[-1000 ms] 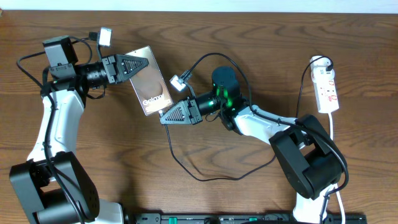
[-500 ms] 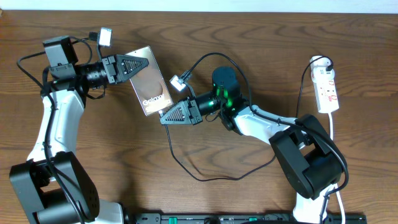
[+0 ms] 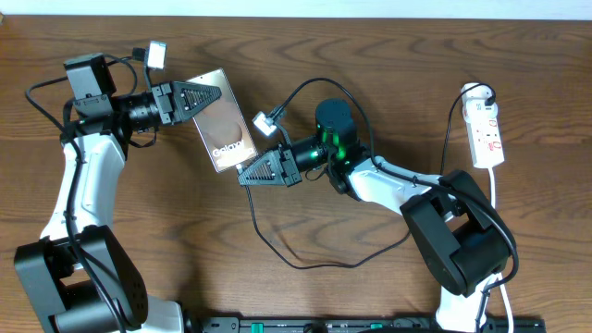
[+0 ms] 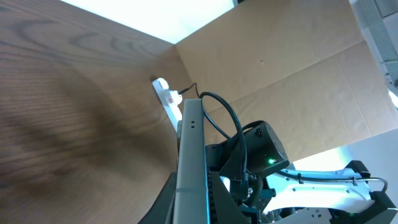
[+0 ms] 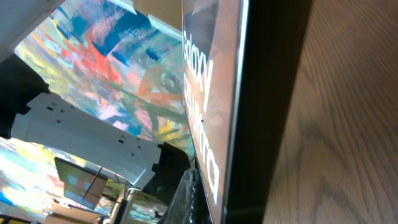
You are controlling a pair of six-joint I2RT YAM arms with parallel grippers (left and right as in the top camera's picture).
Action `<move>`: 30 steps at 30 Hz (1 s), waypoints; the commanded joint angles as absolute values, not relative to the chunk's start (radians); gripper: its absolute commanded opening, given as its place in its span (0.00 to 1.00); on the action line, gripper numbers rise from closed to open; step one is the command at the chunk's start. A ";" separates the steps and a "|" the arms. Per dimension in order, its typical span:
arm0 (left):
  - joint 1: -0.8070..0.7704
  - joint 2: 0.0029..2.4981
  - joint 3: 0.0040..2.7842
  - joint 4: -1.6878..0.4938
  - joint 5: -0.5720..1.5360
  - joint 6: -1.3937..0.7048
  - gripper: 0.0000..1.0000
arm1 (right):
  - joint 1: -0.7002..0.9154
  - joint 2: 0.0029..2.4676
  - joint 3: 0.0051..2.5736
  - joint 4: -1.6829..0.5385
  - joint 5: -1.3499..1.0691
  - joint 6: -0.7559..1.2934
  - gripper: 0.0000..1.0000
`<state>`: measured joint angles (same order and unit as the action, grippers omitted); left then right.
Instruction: Plug charger to phone and switch on socket
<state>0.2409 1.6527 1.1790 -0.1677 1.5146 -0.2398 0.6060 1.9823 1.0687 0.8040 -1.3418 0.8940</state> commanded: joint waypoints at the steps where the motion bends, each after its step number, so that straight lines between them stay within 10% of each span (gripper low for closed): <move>1: 0.223 1.630 1.182 -0.182 1.573 -0.229 0.08 | 0.596 1.966 1.099 0.827 -1.196 0.876 0.01; 30: 0.223 1.630 1.182 -0.197 1.573 -0.225 0.08 | 0.596 1.966 1.099 0.827 -1.102 0.941 0.01</move>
<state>0.2413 1.6527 1.1790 -0.1768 1.5089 -0.2352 0.6064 1.9823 1.0645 0.8047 -1.2747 0.9108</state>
